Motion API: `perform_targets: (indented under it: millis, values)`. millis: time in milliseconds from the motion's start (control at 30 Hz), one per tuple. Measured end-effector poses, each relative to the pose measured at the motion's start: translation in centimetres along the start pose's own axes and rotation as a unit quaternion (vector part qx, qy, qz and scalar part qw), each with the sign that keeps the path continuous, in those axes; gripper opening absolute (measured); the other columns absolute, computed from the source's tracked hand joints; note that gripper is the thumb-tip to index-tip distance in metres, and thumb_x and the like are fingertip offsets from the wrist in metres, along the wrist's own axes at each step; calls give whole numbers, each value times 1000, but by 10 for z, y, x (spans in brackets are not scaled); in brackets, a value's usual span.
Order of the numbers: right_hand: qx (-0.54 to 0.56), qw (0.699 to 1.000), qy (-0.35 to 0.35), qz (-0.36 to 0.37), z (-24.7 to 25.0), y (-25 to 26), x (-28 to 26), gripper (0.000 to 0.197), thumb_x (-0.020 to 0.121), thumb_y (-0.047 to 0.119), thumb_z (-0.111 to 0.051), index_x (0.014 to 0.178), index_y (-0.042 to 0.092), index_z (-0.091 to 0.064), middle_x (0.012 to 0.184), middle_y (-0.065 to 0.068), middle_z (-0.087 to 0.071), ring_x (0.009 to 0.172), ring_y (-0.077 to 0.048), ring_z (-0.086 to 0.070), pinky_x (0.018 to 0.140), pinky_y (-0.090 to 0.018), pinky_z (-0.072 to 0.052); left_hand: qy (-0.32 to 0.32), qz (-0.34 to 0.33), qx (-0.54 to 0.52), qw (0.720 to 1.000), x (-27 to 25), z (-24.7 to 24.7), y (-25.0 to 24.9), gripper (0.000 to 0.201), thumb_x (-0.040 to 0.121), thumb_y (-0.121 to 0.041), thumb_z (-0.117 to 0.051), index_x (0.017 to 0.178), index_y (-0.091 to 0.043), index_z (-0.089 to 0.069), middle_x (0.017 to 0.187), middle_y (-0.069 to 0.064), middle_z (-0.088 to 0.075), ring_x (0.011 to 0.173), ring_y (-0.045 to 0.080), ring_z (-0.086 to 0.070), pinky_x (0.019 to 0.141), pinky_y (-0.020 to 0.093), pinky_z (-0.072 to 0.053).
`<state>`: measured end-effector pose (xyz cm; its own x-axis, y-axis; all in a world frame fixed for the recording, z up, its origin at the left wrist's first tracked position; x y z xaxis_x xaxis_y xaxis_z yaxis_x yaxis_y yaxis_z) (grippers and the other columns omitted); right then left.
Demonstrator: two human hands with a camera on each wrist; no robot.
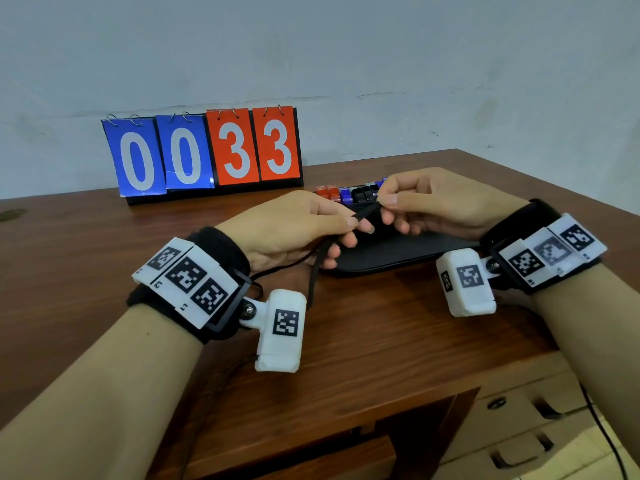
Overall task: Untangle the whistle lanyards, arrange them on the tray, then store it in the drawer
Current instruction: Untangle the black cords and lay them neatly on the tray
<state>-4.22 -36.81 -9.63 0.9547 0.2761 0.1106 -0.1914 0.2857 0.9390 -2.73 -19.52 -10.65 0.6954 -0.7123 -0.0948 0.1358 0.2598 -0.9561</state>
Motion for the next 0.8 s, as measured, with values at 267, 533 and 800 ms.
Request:
perform_targets:
  millis: [267,533,800]
  values:
    - [34,998,-48,34,12,4,1,19,100,15,-54,83,15,-63,77,-1,-63,59,-11,-52,52,-18,-41,-59,13,-28,998,-1,18,0,29,107,-28,-50,105,-11,-74,67,-7,-46,55,5,-42,55,21,-52]
    - [106,982,-145,51,34,3,3,18,102,16,-54,84,16,-59,76,1,-58,58,-9,-46,49,-18,-33,-77,5,-7,997,-3,31,-1,29,107,-29,-51,111,-12,-75,62,-9,-40,50,5,-35,54,21,-46]
    - [175,956,-232,41,51,-1,0,12,101,18,-57,90,15,-59,77,3,-64,58,-8,-50,47,-16,-34,-113,-19,-52,992,-2,39,-4,27,109,-29,-46,99,-11,-64,63,-7,-39,53,8,-30,49,20,-40]
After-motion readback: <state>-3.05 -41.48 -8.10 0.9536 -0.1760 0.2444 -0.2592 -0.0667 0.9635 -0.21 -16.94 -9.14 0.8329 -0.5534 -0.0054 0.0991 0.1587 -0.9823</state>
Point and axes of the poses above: each hand's wrist, its own x-axis towards the middle knuckle, its own z-axis out of the back of the hand, y = z × x, the point moved 7 cm from there along x, towards the middle knuckle
